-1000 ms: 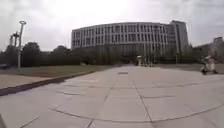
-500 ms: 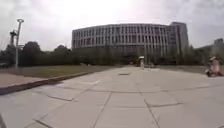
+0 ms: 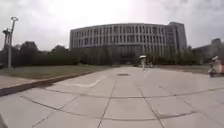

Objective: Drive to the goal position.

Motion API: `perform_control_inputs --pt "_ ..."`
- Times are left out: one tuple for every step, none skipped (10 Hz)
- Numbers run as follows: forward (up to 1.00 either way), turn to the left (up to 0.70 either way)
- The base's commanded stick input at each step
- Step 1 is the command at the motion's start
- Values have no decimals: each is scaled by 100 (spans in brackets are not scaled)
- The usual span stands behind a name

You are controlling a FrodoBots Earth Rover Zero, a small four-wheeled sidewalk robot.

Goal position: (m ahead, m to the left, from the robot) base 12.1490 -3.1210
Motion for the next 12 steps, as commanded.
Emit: perform_control_inputs --pt "70 -5" --pt "70 -16" --pt "70 -20" --pt "70 0" --pt "70 0" --pt "70 0" --pt "70 0" --pt "70 0" --pt "70 0" --pt "70 0" --pt "70 0" --pt "70 -6"
